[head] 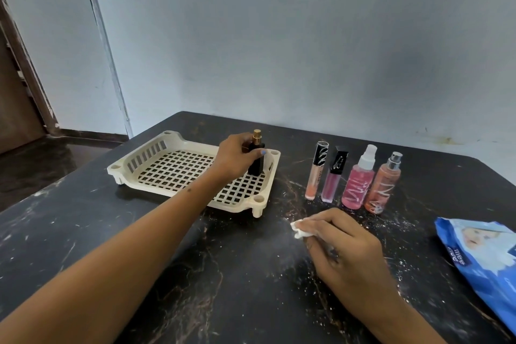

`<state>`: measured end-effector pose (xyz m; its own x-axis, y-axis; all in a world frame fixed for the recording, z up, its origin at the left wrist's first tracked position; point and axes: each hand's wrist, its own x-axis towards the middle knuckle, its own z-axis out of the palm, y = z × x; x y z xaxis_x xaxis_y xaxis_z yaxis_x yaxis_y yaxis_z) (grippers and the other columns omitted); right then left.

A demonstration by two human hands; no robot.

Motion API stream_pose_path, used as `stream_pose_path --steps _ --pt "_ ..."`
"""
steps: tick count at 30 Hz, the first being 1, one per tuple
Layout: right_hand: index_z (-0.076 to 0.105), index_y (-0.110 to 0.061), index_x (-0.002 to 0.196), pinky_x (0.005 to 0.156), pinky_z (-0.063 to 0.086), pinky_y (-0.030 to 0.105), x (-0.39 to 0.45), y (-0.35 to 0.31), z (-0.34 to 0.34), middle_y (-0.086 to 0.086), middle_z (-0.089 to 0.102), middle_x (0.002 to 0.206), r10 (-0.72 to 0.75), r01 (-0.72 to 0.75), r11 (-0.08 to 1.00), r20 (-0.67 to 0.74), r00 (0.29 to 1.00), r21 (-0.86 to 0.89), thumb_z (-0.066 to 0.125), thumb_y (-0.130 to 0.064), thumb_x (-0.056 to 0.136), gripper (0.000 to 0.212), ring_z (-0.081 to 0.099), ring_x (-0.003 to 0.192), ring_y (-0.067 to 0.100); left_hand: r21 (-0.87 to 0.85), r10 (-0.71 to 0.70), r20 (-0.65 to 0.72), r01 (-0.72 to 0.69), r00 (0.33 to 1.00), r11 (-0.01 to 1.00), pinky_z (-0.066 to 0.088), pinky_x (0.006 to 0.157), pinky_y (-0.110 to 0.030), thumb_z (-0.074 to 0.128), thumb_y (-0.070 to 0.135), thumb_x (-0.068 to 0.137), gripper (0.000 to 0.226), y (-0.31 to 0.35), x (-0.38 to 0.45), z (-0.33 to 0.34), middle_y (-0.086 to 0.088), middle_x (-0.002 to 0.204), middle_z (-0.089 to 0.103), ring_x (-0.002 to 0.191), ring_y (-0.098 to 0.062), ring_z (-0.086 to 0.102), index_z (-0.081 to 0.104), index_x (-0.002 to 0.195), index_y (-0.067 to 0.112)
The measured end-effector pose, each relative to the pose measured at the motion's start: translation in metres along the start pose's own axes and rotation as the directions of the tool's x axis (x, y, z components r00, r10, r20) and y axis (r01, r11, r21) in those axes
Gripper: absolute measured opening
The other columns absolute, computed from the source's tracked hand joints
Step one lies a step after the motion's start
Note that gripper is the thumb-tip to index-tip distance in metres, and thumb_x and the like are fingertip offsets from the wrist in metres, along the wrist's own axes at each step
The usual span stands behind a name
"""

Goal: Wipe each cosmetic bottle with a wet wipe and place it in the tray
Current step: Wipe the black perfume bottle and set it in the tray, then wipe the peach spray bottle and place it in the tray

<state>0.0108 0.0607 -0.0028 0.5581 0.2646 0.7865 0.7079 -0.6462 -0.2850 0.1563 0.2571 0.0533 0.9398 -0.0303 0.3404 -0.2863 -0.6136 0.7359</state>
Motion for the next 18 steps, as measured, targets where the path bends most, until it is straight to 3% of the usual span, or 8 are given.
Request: stream_pose_path --steps 7,11,13,15,18 --pt "0.073 -0.01 0.093 0.068 0.049 0.02 0.0 0.0 -0.001 -0.007 0.063 0.089 0.041 -0.042 0.999 0.034 0.999 0.024 0.067 -0.006 0.079 0.016 0.059 0.081 0.003 -0.042 -0.049 0.002 0.049 0.999 0.998 0.042 0.091 -0.028 0.069 0.023 0.083 0.051 0.004 -0.002 -0.001 -0.007 0.125 0.059 0.113 -0.021 0.056 0.051 0.13 0.013" --pt "0.073 -0.011 0.092 0.068 0.05 0.021 -0.001 0.0 -0.001 -0.007 0.063 0.089 0.058 -0.059 0.998 0.034 0.998 0.035 0.067 -0.006 0.08 0.014 0.059 0.081 0.003 0.003 -0.083 -0.038 0.083 0.996 0.997 0.033 0.107 -0.037 0.074 0.031 0.077 0.081 0.014 -0.002 -0.006 -0.012 0.144 0.033 0.131 -0.026 0.037 0.029 0.142 0.012" --pt "0.073 -0.011 0.093 0.069 0.051 0.022 -0.001 0.001 0.0 -0.006 0.063 0.09 0.061 -0.063 0.997 0.042 0.997 0.034 0.069 -0.003 0.079 0.016 0.059 0.083 0.004 0.069 0.028 -0.168 -0.016 0.985 0.997 0.028 0.109 -0.037 0.071 0.035 0.079 0.078 0.028 -0.008 -0.007 -0.012 0.143 0.03 0.133 -0.026 0.031 0.029 0.14 0.012" --pt "0.073 -0.011 0.093 0.071 0.051 0.022 0.0 0.001 0.0 -0.004 0.063 0.091 0.067 -0.068 0.997 0.035 0.997 0.043 0.068 -0.001 0.079 0.018 0.06 0.083 0.005 0.102 0.249 -0.311 -0.228 0.917 0.968 0.032 0.107 -0.038 0.066 0.034 0.082 0.062 0.05 -0.016 -0.002 -0.011 0.135 0.039 0.127 -0.023 0.038 0.04 0.133 0.011" --pt "0.073 -0.01 0.092 0.071 0.053 0.024 0.001 0.001 0.003 -0.001 0.064 0.09 0.066 -0.067 0.997 0.01 0.998 0.036 0.066 -0.001 0.079 0.017 0.062 0.082 0.01 0.18 0.549 -0.295 -0.519 0.782 0.836 0.037 0.102 -0.048 0.058 0.029 0.085 0.038 0.089 -0.026 0.015 -0.009 0.116 0.06 0.112 -0.023 0.054 0.058 0.117 0.009"
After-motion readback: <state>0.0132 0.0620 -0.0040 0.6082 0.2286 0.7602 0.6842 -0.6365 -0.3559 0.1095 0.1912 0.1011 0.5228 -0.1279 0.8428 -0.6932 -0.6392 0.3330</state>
